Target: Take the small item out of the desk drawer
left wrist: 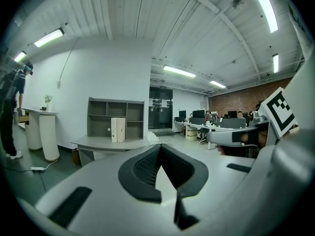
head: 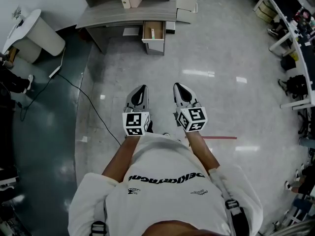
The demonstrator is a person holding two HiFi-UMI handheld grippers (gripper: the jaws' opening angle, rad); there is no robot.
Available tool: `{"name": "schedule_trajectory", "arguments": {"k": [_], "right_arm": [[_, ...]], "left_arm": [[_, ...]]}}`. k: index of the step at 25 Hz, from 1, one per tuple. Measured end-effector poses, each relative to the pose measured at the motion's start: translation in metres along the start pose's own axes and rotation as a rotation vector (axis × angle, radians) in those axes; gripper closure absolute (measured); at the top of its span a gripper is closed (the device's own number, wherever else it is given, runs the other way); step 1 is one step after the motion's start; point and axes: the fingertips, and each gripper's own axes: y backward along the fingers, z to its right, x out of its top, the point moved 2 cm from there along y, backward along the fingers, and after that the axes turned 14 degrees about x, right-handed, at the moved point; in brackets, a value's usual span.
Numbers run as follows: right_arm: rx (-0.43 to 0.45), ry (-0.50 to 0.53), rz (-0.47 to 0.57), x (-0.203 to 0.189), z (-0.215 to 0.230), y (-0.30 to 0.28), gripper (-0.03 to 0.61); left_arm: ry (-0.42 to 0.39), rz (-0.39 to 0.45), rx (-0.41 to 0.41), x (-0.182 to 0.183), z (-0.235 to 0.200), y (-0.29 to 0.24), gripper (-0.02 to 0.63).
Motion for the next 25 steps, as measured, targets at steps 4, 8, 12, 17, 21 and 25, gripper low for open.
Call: {"name": "schedule_trajectory", "arguments": {"k": [4, 8, 12, 17, 21, 25], "right_arm": [[-0.003, 0.0, -0.005, 0.005, 0.018, -0.017, 0.546], [-0.008, 0.013, -0.024, 0.004, 0.038, -0.038, 0.546], [-0.013, 0.019, -0.035, 0.008, 0.07, -0.072, 0.546], [-0.013, 0.03, -0.047, 0.024, 0.113, -0.135, 0.548], [-0.021, 0.03, -0.055, 0.047, 0.149, -0.195, 0.546], [-0.043, 0.021, -0.063, 0.06, 0.187, -0.255, 0.546]], "left_arm": [[0.001, -0.015, -0.002, -0.003, -0.002, -0.024, 0.598], [0.013, -0.025, -0.003, -0.008, -0.007, -0.056, 0.598], [0.017, -0.032, 0.003, -0.011, -0.019, -0.106, 0.598], [0.016, -0.042, -0.001, -0.006, -0.038, -0.183, 0.598], [0.018, -0.051, -0.01, 0.012, -0.058, -0.252, 0.598], [0.017, -0.069, -0.03, 0.02, -0.077, -0.324, 0.598]]}}
